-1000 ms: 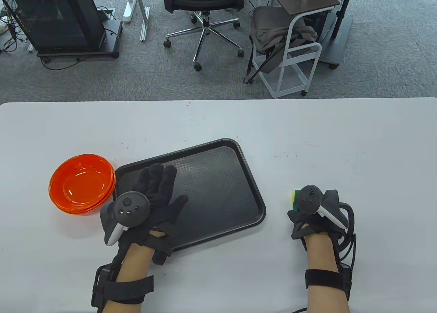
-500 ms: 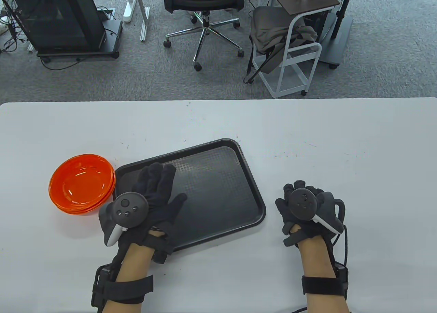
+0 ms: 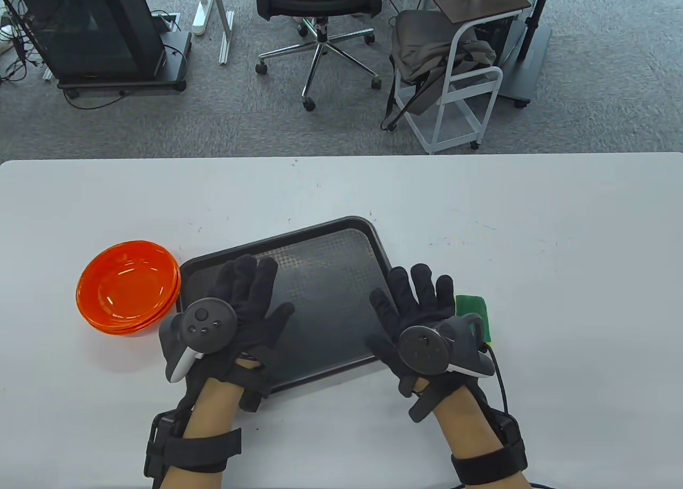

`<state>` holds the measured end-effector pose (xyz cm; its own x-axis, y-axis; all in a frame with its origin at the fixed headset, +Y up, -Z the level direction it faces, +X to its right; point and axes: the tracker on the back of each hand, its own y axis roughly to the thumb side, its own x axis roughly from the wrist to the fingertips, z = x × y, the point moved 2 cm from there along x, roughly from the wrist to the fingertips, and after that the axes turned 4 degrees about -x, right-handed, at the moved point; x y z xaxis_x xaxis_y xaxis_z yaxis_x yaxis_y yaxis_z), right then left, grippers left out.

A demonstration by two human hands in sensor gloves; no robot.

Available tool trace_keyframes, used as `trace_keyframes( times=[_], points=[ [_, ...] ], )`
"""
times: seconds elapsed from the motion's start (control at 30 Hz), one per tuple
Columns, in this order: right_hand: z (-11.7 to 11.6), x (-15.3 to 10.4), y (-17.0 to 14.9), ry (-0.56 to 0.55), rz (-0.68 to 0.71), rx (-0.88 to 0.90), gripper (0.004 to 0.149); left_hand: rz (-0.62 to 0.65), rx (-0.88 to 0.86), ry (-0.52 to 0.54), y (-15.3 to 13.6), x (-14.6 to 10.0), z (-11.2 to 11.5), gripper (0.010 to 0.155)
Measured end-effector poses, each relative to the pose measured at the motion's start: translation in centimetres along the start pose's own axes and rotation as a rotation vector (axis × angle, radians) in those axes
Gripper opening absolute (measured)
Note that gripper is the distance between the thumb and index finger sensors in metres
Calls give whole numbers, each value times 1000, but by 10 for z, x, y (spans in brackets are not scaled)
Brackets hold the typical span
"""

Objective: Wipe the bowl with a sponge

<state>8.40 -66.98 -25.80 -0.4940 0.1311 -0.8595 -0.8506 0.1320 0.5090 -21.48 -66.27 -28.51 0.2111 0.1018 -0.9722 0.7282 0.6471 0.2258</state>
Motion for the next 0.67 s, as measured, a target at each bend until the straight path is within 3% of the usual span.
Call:
trace_keyframes(
  times=[0.67],
  points=[
    [-1, 0, -2, 2, 10, 77, 68, -30, 27, -28, -1, 3, 6, 75]
  ],
)
